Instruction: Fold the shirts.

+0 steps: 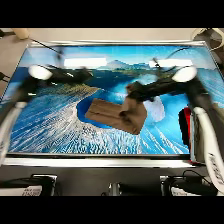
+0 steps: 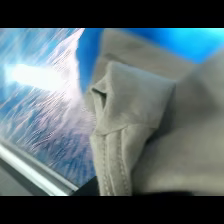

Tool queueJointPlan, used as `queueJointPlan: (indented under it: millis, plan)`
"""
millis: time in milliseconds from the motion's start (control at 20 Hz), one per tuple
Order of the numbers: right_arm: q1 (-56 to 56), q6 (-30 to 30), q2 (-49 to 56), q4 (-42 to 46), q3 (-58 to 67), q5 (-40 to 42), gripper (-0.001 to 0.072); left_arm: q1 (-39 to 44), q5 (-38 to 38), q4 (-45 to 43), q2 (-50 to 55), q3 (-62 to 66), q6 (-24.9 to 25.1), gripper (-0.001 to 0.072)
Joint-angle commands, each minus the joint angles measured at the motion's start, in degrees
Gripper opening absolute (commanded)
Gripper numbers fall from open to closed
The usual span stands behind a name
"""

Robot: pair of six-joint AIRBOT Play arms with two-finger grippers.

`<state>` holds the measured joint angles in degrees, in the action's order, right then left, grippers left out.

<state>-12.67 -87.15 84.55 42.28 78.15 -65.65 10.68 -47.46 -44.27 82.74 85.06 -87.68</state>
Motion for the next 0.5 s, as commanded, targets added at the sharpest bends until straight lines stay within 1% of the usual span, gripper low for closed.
queueJointPlan:
  millis: [0, 50, 100, 150, 200, 250, 350, 450]
  plan:
    - [-11.04, 5.03, 12.63, -11.65, 0.50, 11.72, 0.0116, -8.57, 1.95, -6.36, -14.16, 0.04, -4.74, 0.0036]
    - [-12.46, 7.04, 15.93, -15.10, 1.27, 12.70, 0.0478, -9.20, 2.49, -6.36, -17.00, 0.04, -4.72, 0.0036]
    - [-12.57, 9.33, 18.03, -17.86, 2.29, 11.41, 0.0703, -9.62, 2.10, -6.38, -19.08, 0.04, -4.66, 0.0036]
    - [-11.50, 9.68, 18.82, -18.03, 3.30, 8.46, 0.0684, -9.94, 0.61, -6.64, -20.83, 0.04, -3.52, 0.0036]
    - [-9.53, 9.66, 18.36, -16.46, 3.78, 5.55, 0.0683, -10.01, -1.42, -7.41, -21.86, 0.04, -2.23, 0.0036]
    - [-6.80, 9.25, 17.00, -13.49, 3.80, 2.36, 0.0682, -10.01, -3.74, -9.46, -22.43, 0.04, -2.14, 0.0036]
    - [0.42, 4.28, 12.81, -2.01, 3.80, -3.28, 0.0669, -10.01, -8.44, -13.66, -22.36, -0.15, -2.14, 0.0037]
    - [7.80, -1.01, 8.94, 13.18, 3.78, -10.73, 0.0667, -10.01, -8.98, -15.85, -22.34, -1.66, -2.16, 0.0036]
